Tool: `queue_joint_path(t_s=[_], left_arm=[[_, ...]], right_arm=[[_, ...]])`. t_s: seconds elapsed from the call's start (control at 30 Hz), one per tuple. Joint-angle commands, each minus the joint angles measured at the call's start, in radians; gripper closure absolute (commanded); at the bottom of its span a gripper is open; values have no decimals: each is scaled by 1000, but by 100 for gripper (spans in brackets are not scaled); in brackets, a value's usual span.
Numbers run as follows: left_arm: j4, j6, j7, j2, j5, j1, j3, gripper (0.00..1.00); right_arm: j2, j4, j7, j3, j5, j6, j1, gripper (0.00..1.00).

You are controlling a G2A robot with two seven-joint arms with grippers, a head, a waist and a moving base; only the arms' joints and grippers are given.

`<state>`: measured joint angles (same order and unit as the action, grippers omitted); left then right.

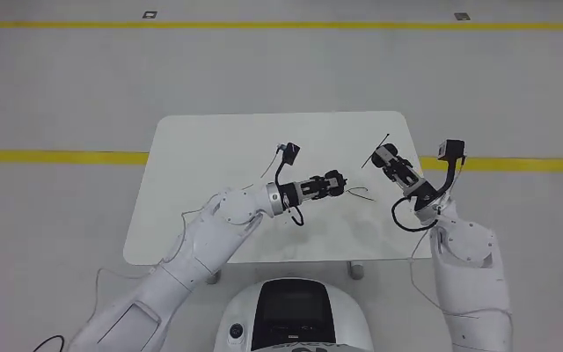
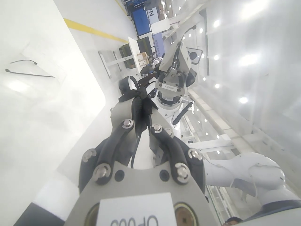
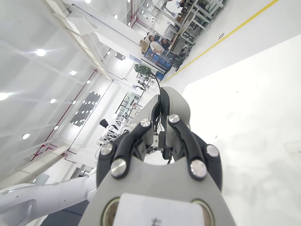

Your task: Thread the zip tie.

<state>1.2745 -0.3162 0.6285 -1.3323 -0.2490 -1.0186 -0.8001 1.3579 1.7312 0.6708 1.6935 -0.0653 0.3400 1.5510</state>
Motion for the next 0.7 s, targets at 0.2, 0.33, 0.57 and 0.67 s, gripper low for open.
queue_joint_path(t_s=[0.2,0.33,0.57,0.67], left_arm=[[5,18,-18,-1,-56,-20,-6,100],[-8,66,6,8,-151,-46,-45,100],[0,104,11,18,-174,-68,-72,100],[-5,119,3,15,-179,-63,-64,100]], right_arm=[[0,0,1,1,0,0,0,100],[-3,47,-137,-25,-125,0,20,100],[-20,38,-275,-74,-231,0,38,100],[-32,31,-321,-106,-269,0,44,100]])
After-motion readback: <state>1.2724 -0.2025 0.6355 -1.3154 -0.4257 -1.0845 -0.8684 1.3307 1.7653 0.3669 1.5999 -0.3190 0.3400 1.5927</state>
